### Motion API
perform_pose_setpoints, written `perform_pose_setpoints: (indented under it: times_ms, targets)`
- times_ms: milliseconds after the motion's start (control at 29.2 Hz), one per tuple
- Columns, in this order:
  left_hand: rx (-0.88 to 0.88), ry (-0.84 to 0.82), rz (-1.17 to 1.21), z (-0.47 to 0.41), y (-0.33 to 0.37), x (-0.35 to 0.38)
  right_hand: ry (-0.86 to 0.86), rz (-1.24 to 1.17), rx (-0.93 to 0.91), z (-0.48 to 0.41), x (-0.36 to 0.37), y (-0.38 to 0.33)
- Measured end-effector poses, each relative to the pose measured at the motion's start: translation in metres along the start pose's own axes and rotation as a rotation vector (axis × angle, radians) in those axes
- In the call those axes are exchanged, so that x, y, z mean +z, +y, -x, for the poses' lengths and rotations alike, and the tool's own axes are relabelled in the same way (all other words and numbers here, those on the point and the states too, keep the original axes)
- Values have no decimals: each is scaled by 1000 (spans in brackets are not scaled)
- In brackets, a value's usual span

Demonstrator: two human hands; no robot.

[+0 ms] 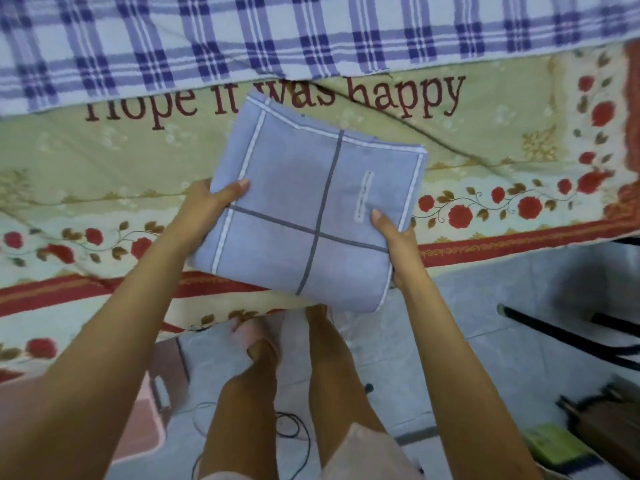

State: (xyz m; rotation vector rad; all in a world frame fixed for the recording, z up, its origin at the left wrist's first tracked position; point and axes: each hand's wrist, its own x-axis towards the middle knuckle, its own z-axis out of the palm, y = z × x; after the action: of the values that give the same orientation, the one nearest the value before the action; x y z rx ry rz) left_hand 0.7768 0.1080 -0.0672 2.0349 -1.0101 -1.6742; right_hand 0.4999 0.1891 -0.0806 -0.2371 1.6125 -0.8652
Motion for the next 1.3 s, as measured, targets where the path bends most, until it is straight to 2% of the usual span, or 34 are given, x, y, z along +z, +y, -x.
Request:
perform_pose_setpoints:
  times_ms: [69, 206, 240, 308, 377, 446, 480, 548, 651, 720, 823, 891, 1028, 1097, 1131, 1165, 1234, 1303]
  targets:
    - [31, 120, 79, 20, -13, -24, -71, 75, -101, 3, 24, -19]
    - [8, 490, 265, 51, -74, -100, -244, 268, -259, -13, 138, -22]
    - [-13, 562, 264, 50, -84, -100, -203, 369, -346, -18, 153, -20]
    - [-43, 763, 283, 47, -129, -121, -73, 766, -690, -29, 218, 3]
    - [-52, 772, 234, 35, -162, -116, -5, 1053, -968, -31, 258, 22]
    - [-49, 774, 223, 38, -203, -121, -202, 1298, -1218, -16, 293, 71]
    - [-20, 778, 192, 32, -208, -114, -261, 1421, -1324, -21, 288, 89]
    - [-24, 776, 218, 40, -225, -104, -306, 1681, -1416, -25, 272, 128]
    - [-73, 714, 255, 41, -221, -89, -192, 1702, -1224, -43, 247, 131]
    - [-145, 678, 277, 43, -227, -97, -98, 1660, -1046, -31, 266, 123]
    - [-155, 623, 291, 38, -232, -106, 98, 1374, -616, -22, 294, 99]
    - [-128, 588, 314, 36, -237, -114, 122, 1212, -479, -17, 305, 83]
    - [-54, 593, 382, 58, -239, -126, 23, 1196, -534, 14, 300, 70]
    - [-31, 627, 408, 85, -252, -136, -12, 1098, -542, 44, 294, 87]
    - [-1, 642, 395, 96, -256, -139, -31, 1030, -485, 57, 287, 92]
    - [4, 668, 413, 122, -281, -149, -93, 995, -393, 76, 291, 115]
    - [28, 679, 474, 157, -315, -160, -252, 910, -32, 105, 285, 137]
    - [-40, 700, 533, 202, -361, -177, -412, 913, 273, 140, 295, 164]
